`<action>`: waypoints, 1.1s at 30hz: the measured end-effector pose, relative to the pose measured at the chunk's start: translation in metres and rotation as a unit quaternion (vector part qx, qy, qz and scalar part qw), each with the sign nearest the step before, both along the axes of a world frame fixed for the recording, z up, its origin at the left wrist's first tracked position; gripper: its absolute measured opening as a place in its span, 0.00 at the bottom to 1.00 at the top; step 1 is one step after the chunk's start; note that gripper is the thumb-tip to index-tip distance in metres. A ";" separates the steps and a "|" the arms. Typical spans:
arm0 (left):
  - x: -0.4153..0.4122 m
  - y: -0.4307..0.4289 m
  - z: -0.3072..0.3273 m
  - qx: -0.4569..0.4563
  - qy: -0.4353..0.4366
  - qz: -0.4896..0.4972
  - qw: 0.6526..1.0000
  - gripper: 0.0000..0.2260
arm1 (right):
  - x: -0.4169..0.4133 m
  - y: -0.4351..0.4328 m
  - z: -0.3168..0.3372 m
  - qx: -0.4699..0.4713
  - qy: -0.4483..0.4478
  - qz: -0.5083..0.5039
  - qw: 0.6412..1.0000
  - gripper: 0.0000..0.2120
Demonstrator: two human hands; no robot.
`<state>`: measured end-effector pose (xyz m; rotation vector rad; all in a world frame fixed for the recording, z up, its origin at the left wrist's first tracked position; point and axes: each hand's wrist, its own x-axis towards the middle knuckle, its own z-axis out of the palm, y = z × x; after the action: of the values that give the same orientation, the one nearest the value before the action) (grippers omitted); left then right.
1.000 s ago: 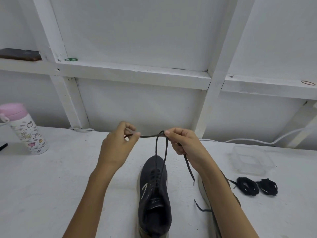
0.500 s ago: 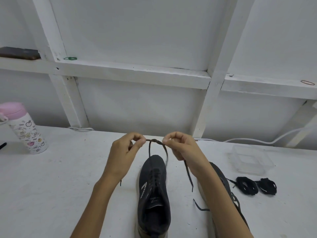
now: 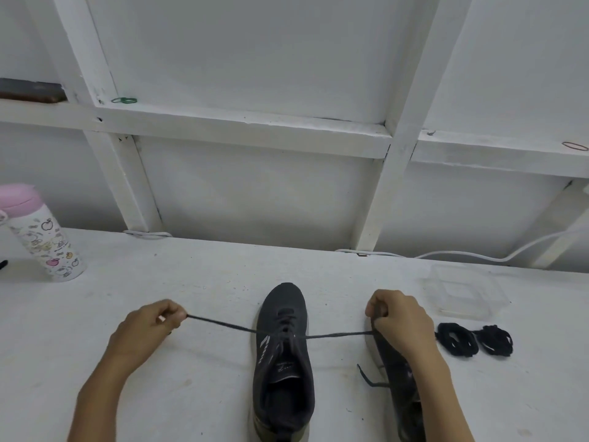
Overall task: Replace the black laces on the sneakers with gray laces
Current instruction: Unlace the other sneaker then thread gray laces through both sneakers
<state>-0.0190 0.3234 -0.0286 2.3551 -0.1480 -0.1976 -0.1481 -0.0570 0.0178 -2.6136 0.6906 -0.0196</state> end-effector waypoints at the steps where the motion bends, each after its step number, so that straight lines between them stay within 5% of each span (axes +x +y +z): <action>1: -0.001 0.001 -0.003 0.003 0.028 -0.017 0.999 0.07 | 0.001 0.003 0.000 -0.026 0.026 0.009 0.999 0.15; 5: -0.016 -0.024 -0.001 -0.079 0.035 -0.100 0.991 0.06 | 0.007 0.022 -0.004 -0.043 -0.008 0.106 0.993 0.10; 8: -0.032 -0.059 0.019 -0.130 0.035 -0.186 0.973 0.09 | 0.009 0.047 -0.003 0.200 -0.035 0.206 0.957 0.10; 10: -0.042 -0.078 0.026 -0.134 0.054 -0.239 0.960 0.08 | 0.007 0.061 -0.006 0.272 -0.005 0.240 0.932 0.10; 19: -0.055 -0.097 0.015 -0.138 0.058 -0.286 0.946 0.04 | 0.006 0.069 -0.017 0.343 -0.018 0.219 0.913 0.06; 27: -0.051 -0.086 0.011 -0.119 0.086 -0.312 0.939 0.09 | -0.004 0.064 -0.014 0.175 -0.010 0.157 0.972 0.09; 33: -0.047 -0.080 0.010 -0.133 0.066 -0.304 0.941 0.11 | -0.011 0.063 -0.020 0.126 -0.005 0.128 0.984 0.09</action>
<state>-0.0660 0.2437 -0.0186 1.9571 -0.7867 -0.5932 -0.1594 0.0058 -0.0020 -2.4345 0.3241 0.1247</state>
